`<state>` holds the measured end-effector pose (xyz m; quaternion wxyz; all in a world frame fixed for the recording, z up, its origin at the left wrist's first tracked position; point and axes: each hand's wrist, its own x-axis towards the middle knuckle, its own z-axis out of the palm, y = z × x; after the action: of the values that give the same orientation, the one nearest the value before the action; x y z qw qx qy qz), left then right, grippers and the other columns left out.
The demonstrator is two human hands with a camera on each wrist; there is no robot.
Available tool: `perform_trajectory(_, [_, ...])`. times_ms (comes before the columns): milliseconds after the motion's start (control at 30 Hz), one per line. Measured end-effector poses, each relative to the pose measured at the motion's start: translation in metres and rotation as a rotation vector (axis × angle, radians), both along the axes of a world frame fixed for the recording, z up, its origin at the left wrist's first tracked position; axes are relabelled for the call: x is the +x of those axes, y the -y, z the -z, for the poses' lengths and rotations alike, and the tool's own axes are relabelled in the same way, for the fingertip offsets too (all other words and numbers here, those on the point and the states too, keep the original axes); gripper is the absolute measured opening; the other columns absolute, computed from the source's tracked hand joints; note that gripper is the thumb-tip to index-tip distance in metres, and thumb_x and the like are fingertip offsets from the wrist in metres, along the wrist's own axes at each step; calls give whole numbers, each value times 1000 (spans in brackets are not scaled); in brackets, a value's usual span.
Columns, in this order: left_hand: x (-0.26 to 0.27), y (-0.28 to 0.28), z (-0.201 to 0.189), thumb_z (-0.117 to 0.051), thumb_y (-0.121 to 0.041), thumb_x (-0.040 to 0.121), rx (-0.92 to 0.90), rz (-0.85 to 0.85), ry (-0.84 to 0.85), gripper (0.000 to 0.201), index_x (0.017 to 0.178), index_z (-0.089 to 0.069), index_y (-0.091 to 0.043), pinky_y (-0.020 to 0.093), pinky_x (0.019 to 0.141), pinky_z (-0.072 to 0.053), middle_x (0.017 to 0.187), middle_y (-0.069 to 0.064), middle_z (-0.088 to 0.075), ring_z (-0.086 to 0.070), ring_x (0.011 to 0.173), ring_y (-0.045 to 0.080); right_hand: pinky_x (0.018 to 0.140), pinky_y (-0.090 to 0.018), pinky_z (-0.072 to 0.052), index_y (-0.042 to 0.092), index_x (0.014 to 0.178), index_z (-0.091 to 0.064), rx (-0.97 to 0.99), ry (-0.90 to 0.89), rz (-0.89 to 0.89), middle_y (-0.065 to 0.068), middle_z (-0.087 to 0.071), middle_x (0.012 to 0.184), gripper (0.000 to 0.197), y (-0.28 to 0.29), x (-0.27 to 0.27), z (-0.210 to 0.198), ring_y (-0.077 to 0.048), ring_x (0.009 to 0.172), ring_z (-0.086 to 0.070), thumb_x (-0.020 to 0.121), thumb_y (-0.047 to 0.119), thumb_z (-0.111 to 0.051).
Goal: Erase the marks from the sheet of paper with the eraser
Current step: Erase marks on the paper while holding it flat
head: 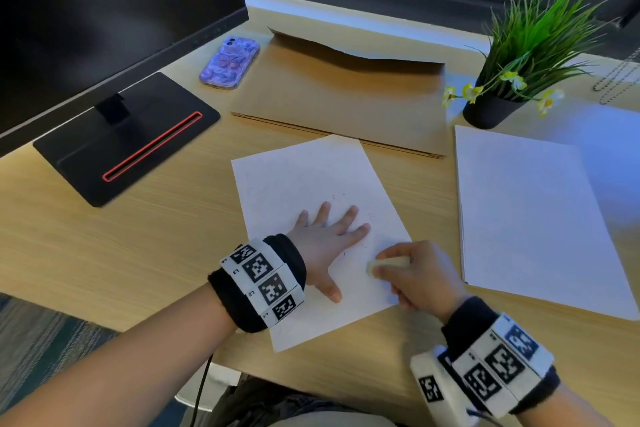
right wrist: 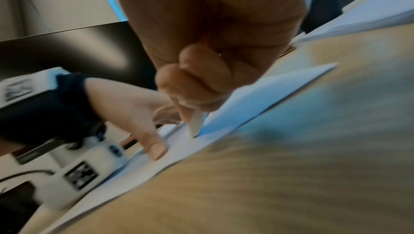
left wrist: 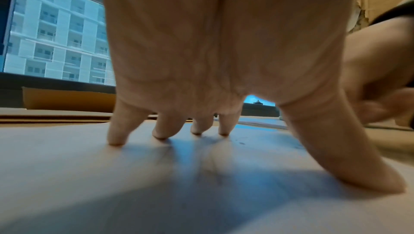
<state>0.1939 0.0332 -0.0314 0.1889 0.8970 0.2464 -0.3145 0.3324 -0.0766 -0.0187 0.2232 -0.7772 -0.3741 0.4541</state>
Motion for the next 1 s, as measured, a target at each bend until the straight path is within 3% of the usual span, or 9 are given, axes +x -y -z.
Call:
perform_trajectory(133, [0,1,0,-73,-53,72,35,7,-26,121,147,19,-32,67,107,-6,153,-4,29,19,141,38,40,-16,-41,20,94,-64,-96,6,-205,5,-55,50,11,7,-14,-7,-2,30,-45,85,17,-67])
perform_trajectory(300, [0,7,3,-77,-58,62,60,1,-60,135,143,27,-32,74,101,-6,150,-6,35,26,139,37,42,-23,-43,14,96,-66,40,34,58,-2,-57,54,14,-18,11,-2,-10,35,-49,82,17,-70])
perform_trajectory(500, [0,6,3,-77,-58,61,57,9,-62,136,144,27,-31,75,100,-6,150,-4,36,26,139,38,41,-18,-42,21,90,-64,-115,-40,-202,6,-53,38,10,6,-12,-4,-6,31,-46,83,17,-69])
perform_trajectory(600, [-1,5,3,-78,-57,62,53,3,-52,136,144,27,-31,74,100,-5,150,-4,35,27,138,38,41,-23,-44,16,94,-67,-43,-10,-39,1,-57,48,13,-15,3,0,-9,33,-47,81,16,-72])
perform_trajectory(667, [-1,5,3,-77,-58,61,54,2,-47,136,144,27,-31,74,101,-5,150,-5,35,27,138,37,38,-20,-41,13,100,-67,45,12,80,-3,-57,54,18,-22,6,1,-8,32,-47,82,15,-71])
perform_trajectory(767, [-1,5,5,-77,-60,61,68,14,-53,136,143,28,-31,73,101,-6,150,-5,35,26,139,37,39,-18,-41,17,98,-65,-13,-15,-46,0,-57,53,15,-8,-8,2,-4,31,-48,84,16,-69])
perform_trajectory(867, [-2,5,6,-76,-60,61,73,23,-57,136,143,28,-31,72,101,-7,150,-5,36,26,139,37,42,-19,-43,19,96,-64,-115,-69,-203,6,-56,42,13,0,-19,-1,-6,32,-48,84,19,-69])
perform_trajectory(1000, [-2,4,4,-77,-59,61,65,8,-41,136,143,28,-33,71,102,-5,150,-6,35,25,139,36,39,-22,-41,11,95,-67,-14,-79,-32,0,-56,48,13,-28,0,3,-10,34,-48,83,15,-70])
